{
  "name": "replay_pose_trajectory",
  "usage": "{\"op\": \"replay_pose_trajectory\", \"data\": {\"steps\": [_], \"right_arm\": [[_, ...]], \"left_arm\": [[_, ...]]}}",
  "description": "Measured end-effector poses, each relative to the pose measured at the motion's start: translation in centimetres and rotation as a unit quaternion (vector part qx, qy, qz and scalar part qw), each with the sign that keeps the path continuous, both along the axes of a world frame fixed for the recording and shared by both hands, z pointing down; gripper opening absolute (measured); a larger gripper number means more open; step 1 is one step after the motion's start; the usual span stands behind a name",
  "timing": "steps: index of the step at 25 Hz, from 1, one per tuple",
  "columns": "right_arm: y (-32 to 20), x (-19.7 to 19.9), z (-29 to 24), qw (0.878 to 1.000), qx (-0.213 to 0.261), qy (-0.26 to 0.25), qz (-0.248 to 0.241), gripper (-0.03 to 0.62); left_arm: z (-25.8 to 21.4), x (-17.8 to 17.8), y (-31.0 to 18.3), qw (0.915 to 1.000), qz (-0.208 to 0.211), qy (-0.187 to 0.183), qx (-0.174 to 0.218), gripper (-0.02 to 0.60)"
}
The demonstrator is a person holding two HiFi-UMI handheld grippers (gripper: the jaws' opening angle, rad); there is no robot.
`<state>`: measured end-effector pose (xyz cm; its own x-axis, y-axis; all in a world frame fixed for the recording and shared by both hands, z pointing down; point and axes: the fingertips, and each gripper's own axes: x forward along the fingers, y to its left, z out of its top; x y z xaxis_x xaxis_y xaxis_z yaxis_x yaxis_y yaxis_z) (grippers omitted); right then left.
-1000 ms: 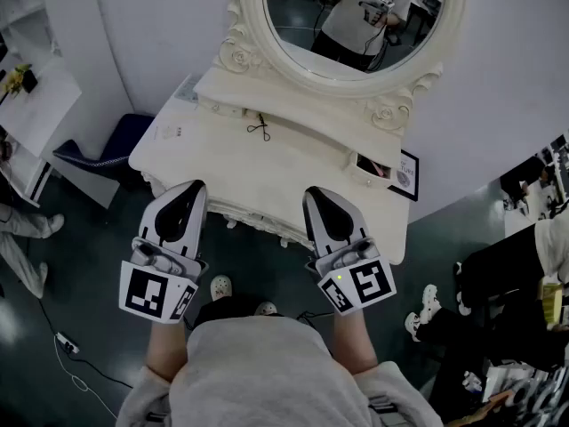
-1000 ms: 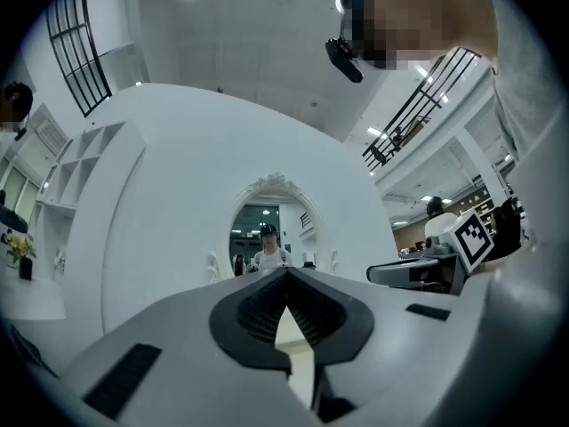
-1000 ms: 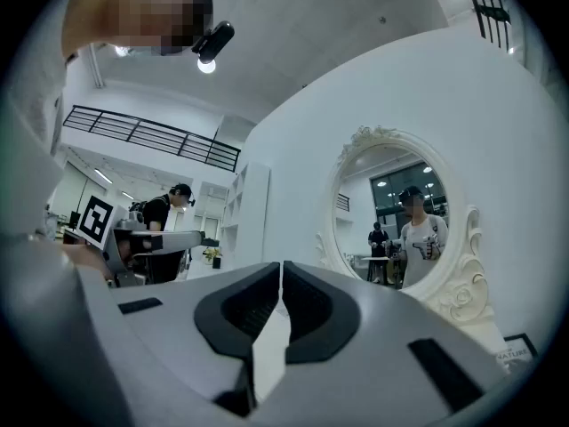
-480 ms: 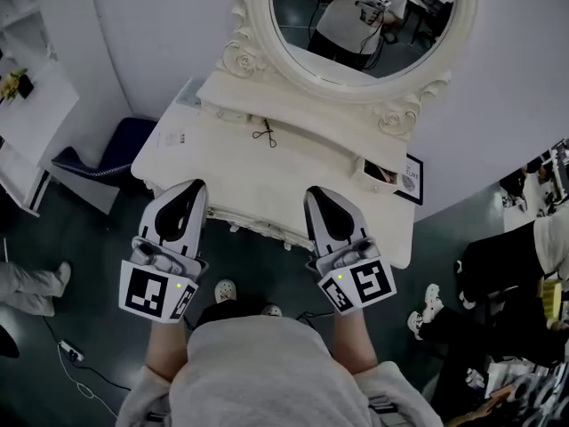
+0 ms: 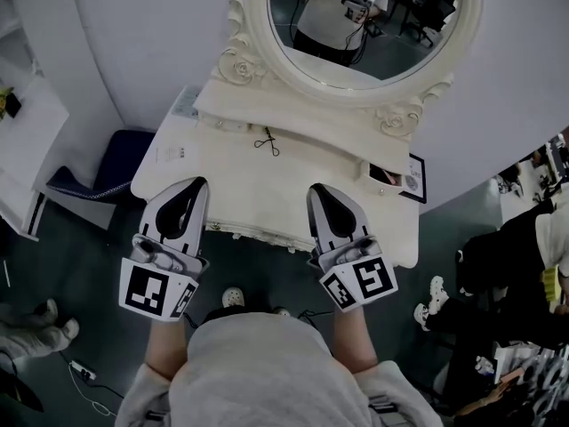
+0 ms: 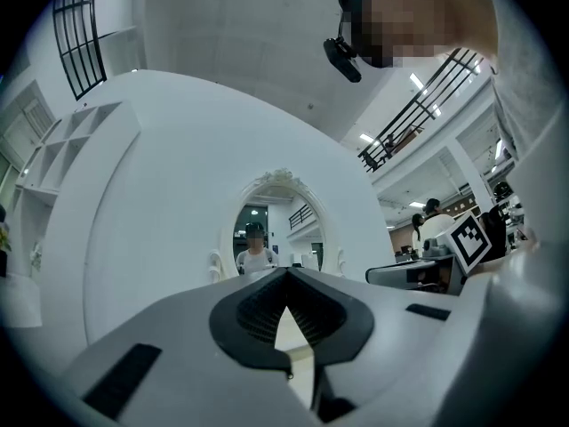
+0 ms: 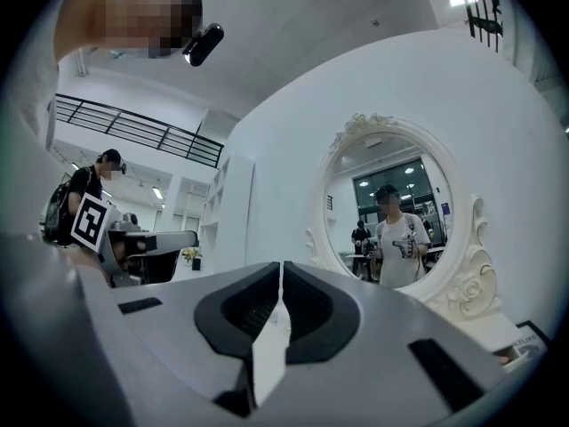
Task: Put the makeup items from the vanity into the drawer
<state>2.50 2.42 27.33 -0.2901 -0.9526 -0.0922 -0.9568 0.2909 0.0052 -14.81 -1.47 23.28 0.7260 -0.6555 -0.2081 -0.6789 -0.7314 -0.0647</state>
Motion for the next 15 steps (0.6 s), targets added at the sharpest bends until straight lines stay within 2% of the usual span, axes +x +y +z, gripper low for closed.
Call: {"op": "replay_pose_trajectory", "data": {"steps": [8,15], "right_arm": [[-1.9,-1.1,0.7,1.0,-0.006,0.003,0.03,0.026],[-3.3,0.0,1.6,0.999,-0.019,0.006,0.042,0.026]], "left_arm": [[0.7,-0.3,-2.9,0.9992,0.038,-0.005,-0.002,0.014],[1.4,1.6,-5.0,0.9981,0.061,-0.007,-0.009,0.014]]}}
